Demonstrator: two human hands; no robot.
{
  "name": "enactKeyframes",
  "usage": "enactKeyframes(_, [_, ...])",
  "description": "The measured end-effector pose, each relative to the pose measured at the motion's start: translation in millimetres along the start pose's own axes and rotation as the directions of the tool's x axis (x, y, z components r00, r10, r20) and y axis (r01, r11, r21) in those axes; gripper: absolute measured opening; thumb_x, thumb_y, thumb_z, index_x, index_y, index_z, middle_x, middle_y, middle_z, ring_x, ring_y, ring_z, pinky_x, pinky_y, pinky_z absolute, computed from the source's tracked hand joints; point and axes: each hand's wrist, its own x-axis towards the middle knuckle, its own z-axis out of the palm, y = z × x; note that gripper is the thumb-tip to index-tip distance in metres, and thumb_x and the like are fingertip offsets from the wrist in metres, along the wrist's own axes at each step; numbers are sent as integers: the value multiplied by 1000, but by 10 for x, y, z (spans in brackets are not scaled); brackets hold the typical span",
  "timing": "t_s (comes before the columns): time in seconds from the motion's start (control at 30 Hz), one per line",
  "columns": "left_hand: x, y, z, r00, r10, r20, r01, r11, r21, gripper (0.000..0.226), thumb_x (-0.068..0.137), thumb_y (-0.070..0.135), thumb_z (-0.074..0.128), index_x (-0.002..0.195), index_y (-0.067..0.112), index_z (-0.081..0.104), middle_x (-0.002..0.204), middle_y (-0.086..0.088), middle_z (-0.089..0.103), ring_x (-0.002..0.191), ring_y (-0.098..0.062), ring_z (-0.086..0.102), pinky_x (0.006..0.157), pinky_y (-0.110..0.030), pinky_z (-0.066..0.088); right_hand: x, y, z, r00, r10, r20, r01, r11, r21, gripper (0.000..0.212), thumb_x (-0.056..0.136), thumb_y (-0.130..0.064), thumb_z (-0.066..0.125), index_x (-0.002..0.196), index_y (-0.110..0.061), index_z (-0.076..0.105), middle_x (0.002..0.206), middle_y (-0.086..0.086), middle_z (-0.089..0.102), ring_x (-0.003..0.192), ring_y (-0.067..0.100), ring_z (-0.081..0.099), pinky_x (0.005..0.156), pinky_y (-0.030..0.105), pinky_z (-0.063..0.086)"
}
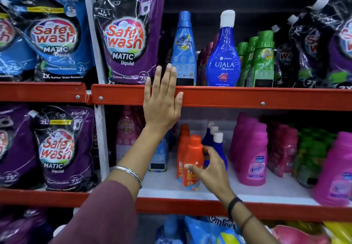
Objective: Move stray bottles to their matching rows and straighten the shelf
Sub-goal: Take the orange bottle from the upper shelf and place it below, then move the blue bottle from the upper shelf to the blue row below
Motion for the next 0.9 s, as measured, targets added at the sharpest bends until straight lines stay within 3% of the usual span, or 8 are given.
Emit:
enactKeyframes(0.5, [-9,-24,54,999,11,-40,-10,999,32,56,100,39,25,147,10,29,154,-6,33,144,-25,23,119,-43,10,56,267,397,993,71,98,-65,996,-61,76,66,-45,78,128,-22,40,126,1,58,111,19,59,93,41,52])
enactKeyframes(0.77, [-11,-10,24,1000,0,-5,0,999,36,55,100,37,27,148,10,26,155,-6,31,145,-25,21,119,-41,4,146,195,207,957,83,279,-47,990,-132,63,77,-30,74,129,-16,42,130,5,59,114,21,60,93,33,50])
enactKeyframes(0.9, [-41,23,-8,1000,-14,12,13,999,45,55,101,35,26,149,10,26,156,-6,29,145,-24,20,119,-43,5,127,76,-73,984,-25,177,42,995,-93,54,78,-34,72,124,-22,46,118,-2,62,102,9,59,90,34,53])
